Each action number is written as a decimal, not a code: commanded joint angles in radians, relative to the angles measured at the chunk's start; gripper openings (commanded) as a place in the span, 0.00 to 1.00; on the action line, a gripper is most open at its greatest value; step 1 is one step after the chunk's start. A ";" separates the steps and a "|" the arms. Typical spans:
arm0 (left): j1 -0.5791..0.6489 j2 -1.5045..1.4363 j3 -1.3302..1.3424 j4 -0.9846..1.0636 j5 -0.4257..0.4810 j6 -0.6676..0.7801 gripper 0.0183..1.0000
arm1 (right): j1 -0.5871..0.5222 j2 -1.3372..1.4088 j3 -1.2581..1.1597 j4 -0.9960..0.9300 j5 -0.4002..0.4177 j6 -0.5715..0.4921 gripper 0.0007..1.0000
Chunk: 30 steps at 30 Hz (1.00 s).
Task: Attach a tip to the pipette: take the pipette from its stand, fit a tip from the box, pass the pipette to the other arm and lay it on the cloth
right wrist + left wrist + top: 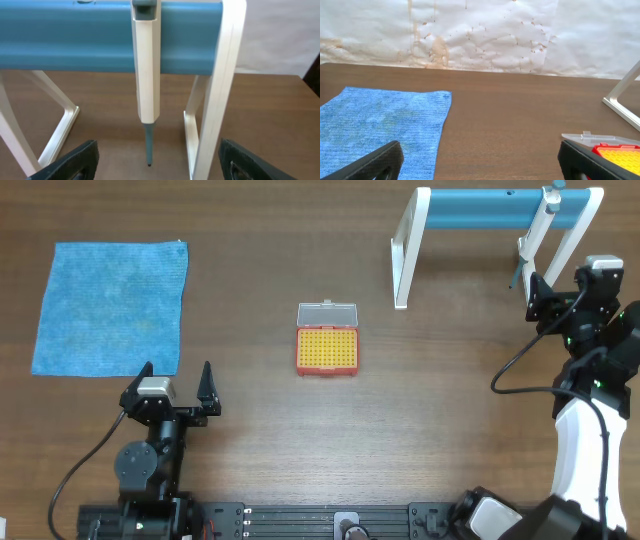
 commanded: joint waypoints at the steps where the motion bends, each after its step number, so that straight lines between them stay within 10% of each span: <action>1: -0.005 -0.008 -0.001 -0.006 0.011 0.010 1.00 | 0.053 0.083 0.018 0.097 -0.042 0.020 0.79; 30: -0.005 -0.008 -0.001 -0.006 0.011 0.010 1.00 | 0.137 0.419 0.158 0.397 0.048 0.114 0.79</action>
